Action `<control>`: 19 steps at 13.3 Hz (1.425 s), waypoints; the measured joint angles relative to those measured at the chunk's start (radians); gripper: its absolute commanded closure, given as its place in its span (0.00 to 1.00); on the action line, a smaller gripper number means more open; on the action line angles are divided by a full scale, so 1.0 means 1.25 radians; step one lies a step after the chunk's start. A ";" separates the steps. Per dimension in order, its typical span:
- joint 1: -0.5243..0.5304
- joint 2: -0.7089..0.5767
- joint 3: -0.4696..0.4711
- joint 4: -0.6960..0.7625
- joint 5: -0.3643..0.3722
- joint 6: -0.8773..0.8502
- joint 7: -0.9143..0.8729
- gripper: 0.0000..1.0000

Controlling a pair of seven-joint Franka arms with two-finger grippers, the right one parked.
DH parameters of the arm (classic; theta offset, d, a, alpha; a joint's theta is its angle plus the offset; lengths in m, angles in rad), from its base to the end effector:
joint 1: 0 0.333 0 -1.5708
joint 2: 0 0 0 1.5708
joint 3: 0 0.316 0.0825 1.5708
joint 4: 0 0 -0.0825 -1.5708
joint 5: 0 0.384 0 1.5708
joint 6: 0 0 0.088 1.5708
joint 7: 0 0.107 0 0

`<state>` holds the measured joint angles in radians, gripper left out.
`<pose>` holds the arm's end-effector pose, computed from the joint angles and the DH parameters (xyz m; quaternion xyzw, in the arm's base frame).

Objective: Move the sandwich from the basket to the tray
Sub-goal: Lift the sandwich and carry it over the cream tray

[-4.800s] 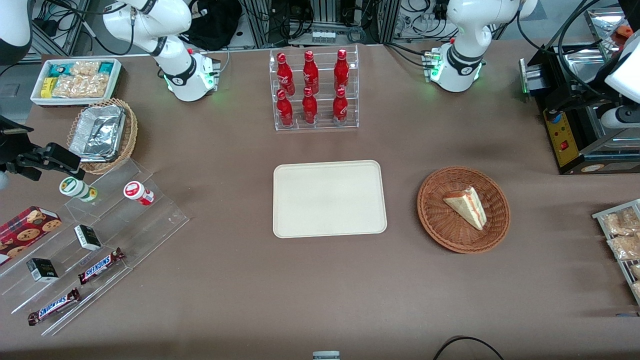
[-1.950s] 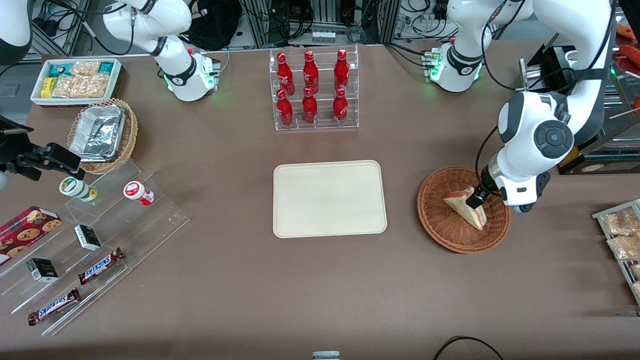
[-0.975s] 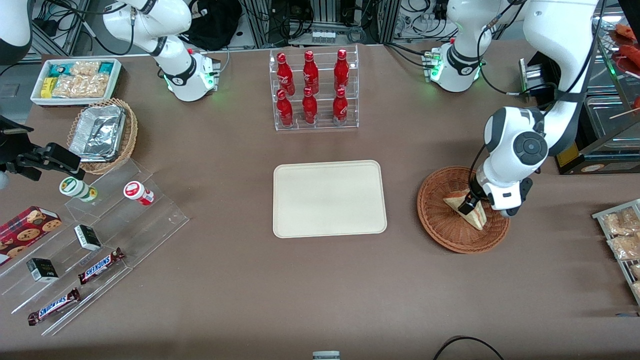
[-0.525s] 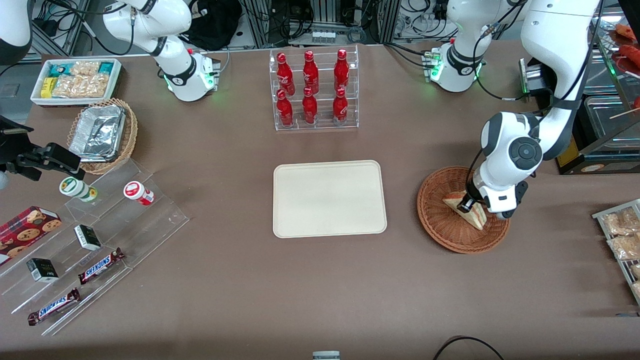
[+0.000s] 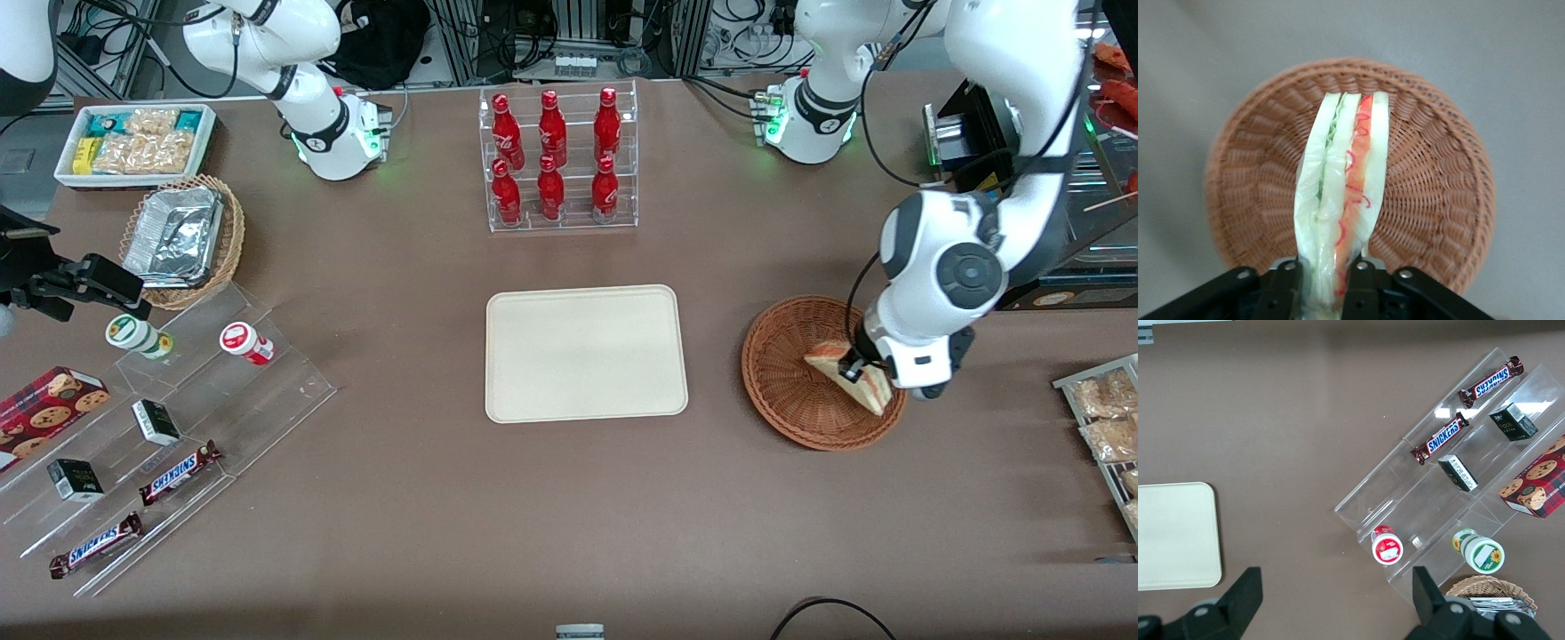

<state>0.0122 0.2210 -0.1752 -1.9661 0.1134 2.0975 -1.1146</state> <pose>0.5826 -0.0869 0.3561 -0.9008 -0.4312 0.0171 0.0483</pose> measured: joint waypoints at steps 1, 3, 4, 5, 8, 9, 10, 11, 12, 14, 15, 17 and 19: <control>-0.013 -0.008 -0.002 0.060 0.000 -0.077 0.006 0.91; -0.052 -0.012 -0.005 0.162 0.000 -0.195 0.020 0.90; -0.081 -0.011 -0.007 0.193 0.000 -0.227 0.025 0.90; -0.118 -0.010 -0.008 0.208 0.000 -0.239 0.028 0.90; -0.248 0.009 -0.012 0.217 0.000 -0.240 0.027 0.89; -0.287 0.021 -0.012 0.219 0.000 -0.239 0.026 0.89; -0.322 0.038 -0.012 0.222 0.001 -0.234 0.026 0.89; -0.355 0.061 -0.012 0.231 0.001 -0.219 0.023 0.89; -0.386 0.089 -0.012 0.242 0.001 -0.198 0.023 0.89; -0.440 0.154 -0.011 0.265 0.001 -0.145 0.022 0.89; -0.461 0.184 -0.011 0.274 0.001 -0.122 0.022 0.89; -0.491 0.236 -0.011 0.284 0.002 -0.064 0.023 0.89; -0.511 0.276 -0.011 0.288 0.005 -0.002 0.027 0.89</control>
<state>-0.6267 0.5658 -0.1885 -1.6056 0.1190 2.0945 -1.0805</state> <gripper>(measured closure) 0.850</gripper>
